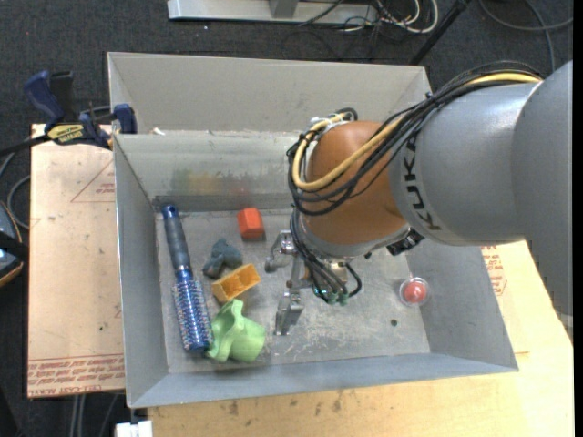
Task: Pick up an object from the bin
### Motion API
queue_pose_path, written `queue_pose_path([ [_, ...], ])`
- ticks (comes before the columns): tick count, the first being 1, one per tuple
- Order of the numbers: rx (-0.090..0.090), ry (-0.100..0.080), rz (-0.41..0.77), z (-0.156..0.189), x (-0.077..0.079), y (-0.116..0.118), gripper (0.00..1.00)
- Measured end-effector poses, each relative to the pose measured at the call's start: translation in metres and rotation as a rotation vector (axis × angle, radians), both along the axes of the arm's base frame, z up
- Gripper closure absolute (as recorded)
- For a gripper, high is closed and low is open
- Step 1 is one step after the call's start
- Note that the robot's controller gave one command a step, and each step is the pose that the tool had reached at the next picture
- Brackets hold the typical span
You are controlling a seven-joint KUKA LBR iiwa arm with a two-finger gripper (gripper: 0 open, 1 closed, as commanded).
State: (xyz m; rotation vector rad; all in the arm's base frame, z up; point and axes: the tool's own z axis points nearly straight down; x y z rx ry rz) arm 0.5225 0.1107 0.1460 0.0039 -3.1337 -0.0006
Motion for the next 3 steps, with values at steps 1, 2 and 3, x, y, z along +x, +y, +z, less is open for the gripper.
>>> queue_pose_path([
  [1,0.0,-0.009,0.163,-0.072,0.06,0.042,0.0],
  [2,0.004,-0.017,0.162,-0.069,0.061,0.043,1.0],
  [3,0.002,-0.02,0.125,0.055,0.075,0.027,1.0],
])
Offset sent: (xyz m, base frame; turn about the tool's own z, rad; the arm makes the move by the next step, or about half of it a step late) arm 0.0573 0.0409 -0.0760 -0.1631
